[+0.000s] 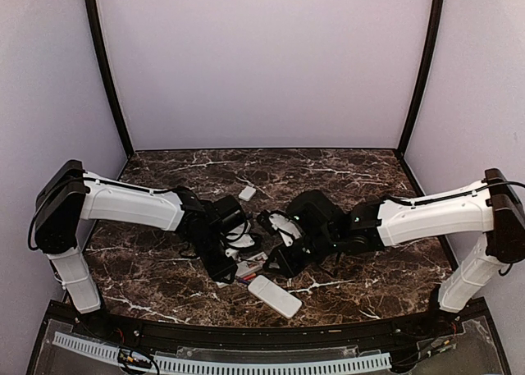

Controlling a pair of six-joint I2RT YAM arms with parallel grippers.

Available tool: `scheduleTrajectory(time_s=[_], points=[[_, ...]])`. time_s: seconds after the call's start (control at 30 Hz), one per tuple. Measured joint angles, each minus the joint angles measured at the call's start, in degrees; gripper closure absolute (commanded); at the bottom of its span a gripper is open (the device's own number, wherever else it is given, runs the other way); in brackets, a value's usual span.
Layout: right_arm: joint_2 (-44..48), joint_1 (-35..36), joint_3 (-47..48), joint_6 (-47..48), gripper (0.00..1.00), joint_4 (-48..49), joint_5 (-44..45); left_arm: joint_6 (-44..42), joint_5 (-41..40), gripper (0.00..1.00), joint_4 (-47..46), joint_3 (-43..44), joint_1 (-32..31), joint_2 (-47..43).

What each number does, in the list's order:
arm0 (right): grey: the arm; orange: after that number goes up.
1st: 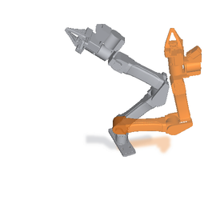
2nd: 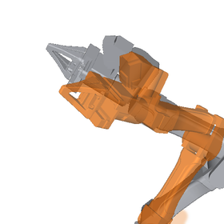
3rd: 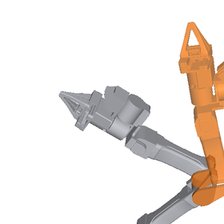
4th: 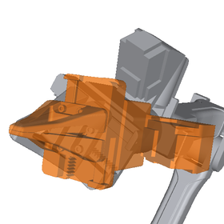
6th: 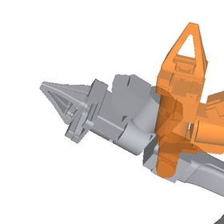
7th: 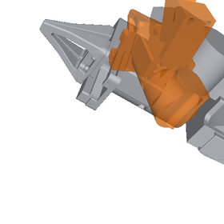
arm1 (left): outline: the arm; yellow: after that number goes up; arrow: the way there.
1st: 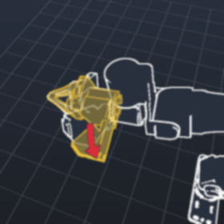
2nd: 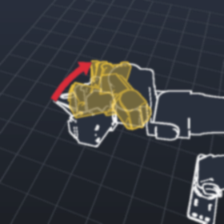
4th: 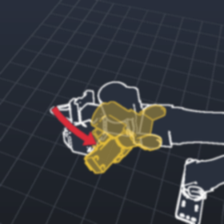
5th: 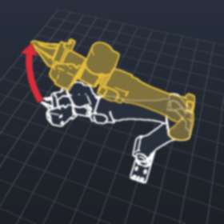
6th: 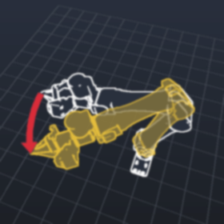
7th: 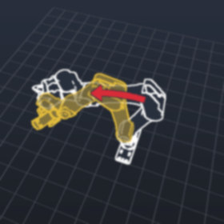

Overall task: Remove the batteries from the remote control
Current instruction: Remove the battery from the remote control without the battery cover.

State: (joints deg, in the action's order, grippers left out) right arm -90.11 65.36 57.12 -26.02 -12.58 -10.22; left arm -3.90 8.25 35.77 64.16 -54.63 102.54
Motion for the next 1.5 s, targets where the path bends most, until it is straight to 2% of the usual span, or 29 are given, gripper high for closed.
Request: scheduleTrajectory(time_s=[0.63, 1.5], points=[[-0.81, -0.37, 1.11, 1.16, 1.00, -12.63, 14.21, 0.00, -0.42, 0.96, 0.33, 0.31, 0.00, 0.22], [-5.49, -0.11, 5.16, 7.76, 1.00, -14.49, 16.31, 0.00, -0.42, 0.96, 0.63, 0.57, 0.00, 0.44]])
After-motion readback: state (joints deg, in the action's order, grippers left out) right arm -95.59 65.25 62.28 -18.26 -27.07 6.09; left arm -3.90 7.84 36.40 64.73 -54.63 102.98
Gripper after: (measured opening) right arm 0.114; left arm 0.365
